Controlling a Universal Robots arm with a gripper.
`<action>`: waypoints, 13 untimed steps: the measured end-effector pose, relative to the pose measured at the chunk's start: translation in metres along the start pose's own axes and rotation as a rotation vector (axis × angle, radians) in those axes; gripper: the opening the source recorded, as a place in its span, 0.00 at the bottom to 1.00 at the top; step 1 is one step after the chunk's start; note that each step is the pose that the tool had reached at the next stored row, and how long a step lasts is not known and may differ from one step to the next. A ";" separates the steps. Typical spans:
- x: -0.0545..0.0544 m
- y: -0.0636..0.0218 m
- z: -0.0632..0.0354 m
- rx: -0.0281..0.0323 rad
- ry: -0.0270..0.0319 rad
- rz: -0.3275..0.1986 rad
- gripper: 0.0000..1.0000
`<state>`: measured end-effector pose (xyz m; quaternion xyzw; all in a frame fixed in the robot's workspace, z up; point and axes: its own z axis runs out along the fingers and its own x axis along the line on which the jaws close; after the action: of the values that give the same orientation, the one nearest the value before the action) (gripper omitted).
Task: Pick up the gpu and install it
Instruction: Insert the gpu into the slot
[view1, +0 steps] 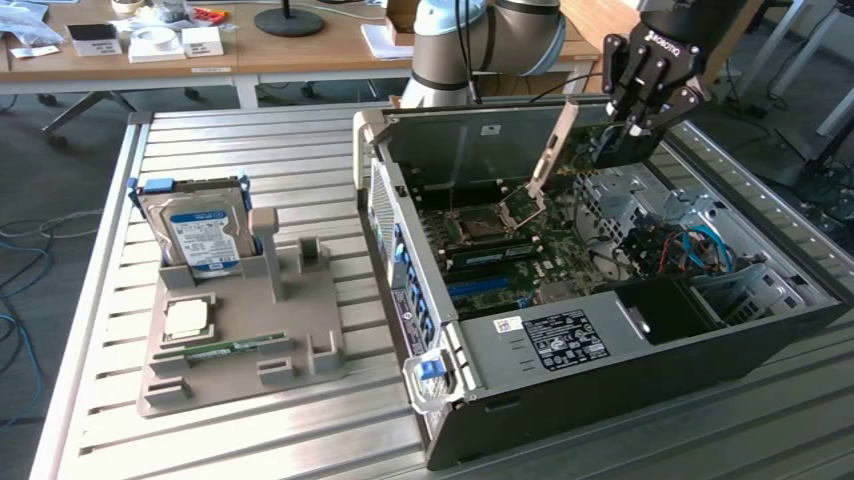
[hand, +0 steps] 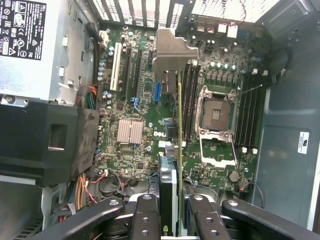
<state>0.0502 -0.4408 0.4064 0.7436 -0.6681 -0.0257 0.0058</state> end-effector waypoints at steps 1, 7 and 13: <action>0.000 0.0010 0.0000 0.0001 0.0001 0.000 0.27; -0.001 0.0038 0.0002 0.0004 0.0001 0.000 0.27; -0.001 0.0072 0.0004 0.0010 0.0002 0.000 0.27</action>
<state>0.0429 -0.4406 0.4063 0.7436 -0.6682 -0.0253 0.0055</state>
